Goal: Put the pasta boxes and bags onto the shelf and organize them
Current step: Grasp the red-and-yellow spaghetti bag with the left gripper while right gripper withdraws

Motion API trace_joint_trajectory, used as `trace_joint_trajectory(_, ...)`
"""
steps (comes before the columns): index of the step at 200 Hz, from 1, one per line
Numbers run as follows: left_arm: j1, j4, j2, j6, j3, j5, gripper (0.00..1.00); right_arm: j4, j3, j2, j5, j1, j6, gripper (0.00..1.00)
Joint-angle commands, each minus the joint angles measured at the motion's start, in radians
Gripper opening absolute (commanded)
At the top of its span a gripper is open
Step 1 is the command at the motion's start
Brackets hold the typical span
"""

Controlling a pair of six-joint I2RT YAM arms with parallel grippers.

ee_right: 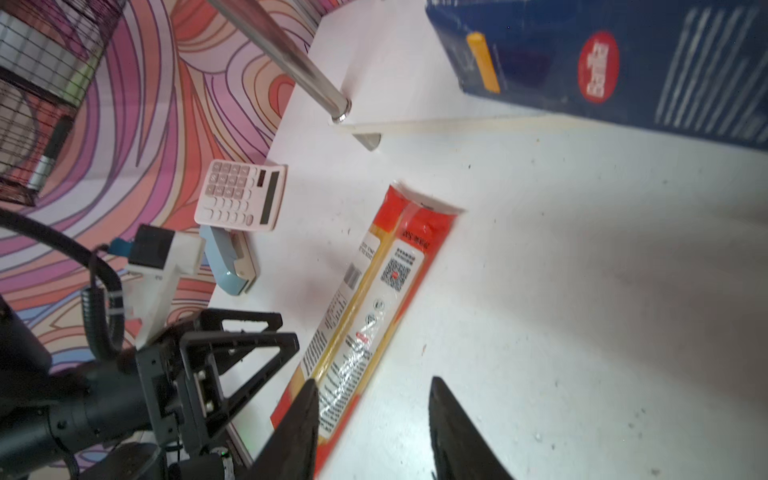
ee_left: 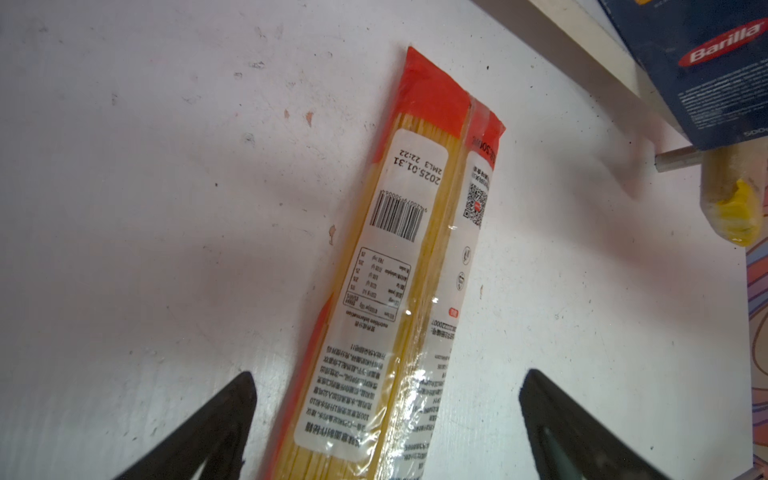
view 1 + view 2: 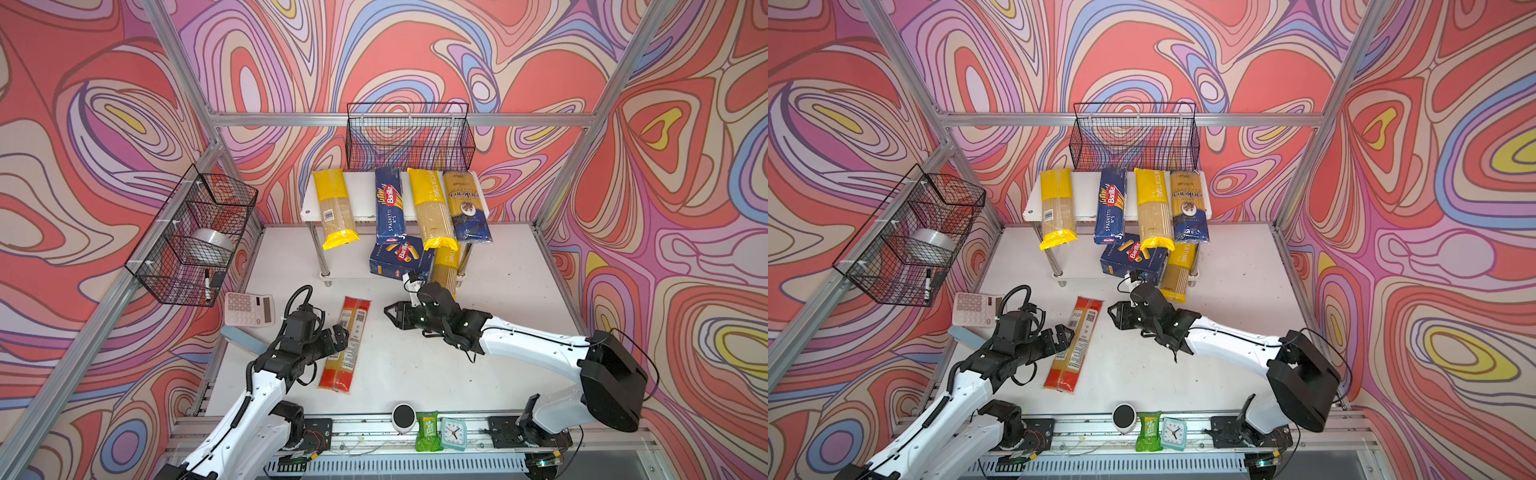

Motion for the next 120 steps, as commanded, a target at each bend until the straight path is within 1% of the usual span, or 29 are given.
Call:
trace_joint_trajectory(1,0.005,-0.015,-0.016,0.005,-0.006,0.008,1.0,-0.091,-0.028,-0.025,0.098,0.065,0.047,0.5)
trace_joint_trajectory(20,0.005,-0.039,-0.029,0.015,-0.007,0.027,1.0,-0.113,-0.049,-0.035,0.119,0.093,0.065,0.53)
trace_joint_trajectory(41,-0.003,-0.061,-0.017,0.006,-0.001,0.062,1.0,-0.084,-0.096,-0.063,0.113,0.098,0.089,0.56)
trace_joint_trajectory(60,-0.039,-0.111,0.008,0.016,0.015,0.014,1.0,-0.059,-0.139,-0.11,0.106,0.097,0.099,0.57)
trace_joint_trajectory(79,-0.086,-0.124,0.032,0.024,0.02,-0.044,1.0,-0.083,-0.162,-0.167,0.105,0.097,0.092,0.59)
trace_joint_trajectory(95,-0.111,-0.121,0.066,0.037,0.032,-0.077,1.0,-0.165,-0.158,-0.218,0.119,0.098,0.068,0.61)
trace_joint_trajectory(120,-0.149,-0.104,0.13,0.069,0.056,-0.109,1.0,-0.293,-0.183,-0.336,0.198,0.097,0.064,0.62)
